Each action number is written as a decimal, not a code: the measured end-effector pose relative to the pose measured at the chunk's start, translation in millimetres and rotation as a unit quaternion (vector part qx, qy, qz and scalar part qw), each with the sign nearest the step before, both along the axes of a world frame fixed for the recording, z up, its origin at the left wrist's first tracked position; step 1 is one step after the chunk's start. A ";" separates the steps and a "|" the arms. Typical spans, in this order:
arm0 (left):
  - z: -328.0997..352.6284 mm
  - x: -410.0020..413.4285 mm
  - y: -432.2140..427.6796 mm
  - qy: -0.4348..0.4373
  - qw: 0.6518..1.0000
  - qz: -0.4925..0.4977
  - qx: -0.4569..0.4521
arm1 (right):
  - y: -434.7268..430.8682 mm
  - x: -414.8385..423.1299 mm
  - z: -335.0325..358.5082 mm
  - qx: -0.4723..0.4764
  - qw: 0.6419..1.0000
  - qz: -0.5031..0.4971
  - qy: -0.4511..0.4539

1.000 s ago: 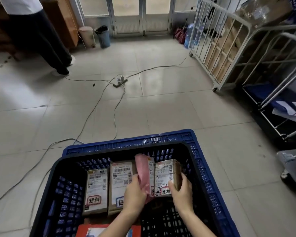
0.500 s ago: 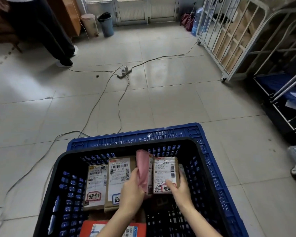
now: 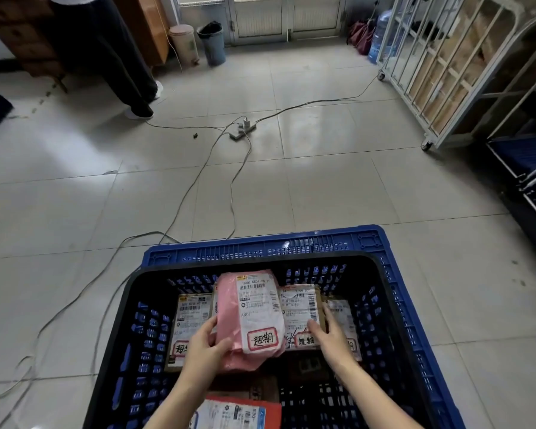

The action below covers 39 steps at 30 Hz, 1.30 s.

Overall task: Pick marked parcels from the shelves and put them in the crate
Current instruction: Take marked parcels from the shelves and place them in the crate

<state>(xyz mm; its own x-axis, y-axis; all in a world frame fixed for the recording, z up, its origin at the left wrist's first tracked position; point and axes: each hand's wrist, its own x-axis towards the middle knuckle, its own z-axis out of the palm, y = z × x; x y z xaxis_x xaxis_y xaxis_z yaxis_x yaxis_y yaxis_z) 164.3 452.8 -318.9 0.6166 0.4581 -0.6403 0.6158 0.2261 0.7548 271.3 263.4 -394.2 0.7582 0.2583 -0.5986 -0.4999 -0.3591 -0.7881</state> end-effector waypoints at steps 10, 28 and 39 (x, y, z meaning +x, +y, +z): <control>14.9 11.2 -17.4 -0.038 0.998 -0.027 -0.041 | -15.5 -17.8 56.4 -0.010 0.996 0.006 -0.090; -5.4 38.7 -74.9 -0.018 0.936 -0.285 0.207 | -42.9 -25.0 66.9 -0.083 0.968 -0.166 -0.171; -24.2 31.9 -80.9 0.053 0.742 -0.530 0.406 | -30.8 -16.6 15.1 -0.139 0.965 -0.094 -0.200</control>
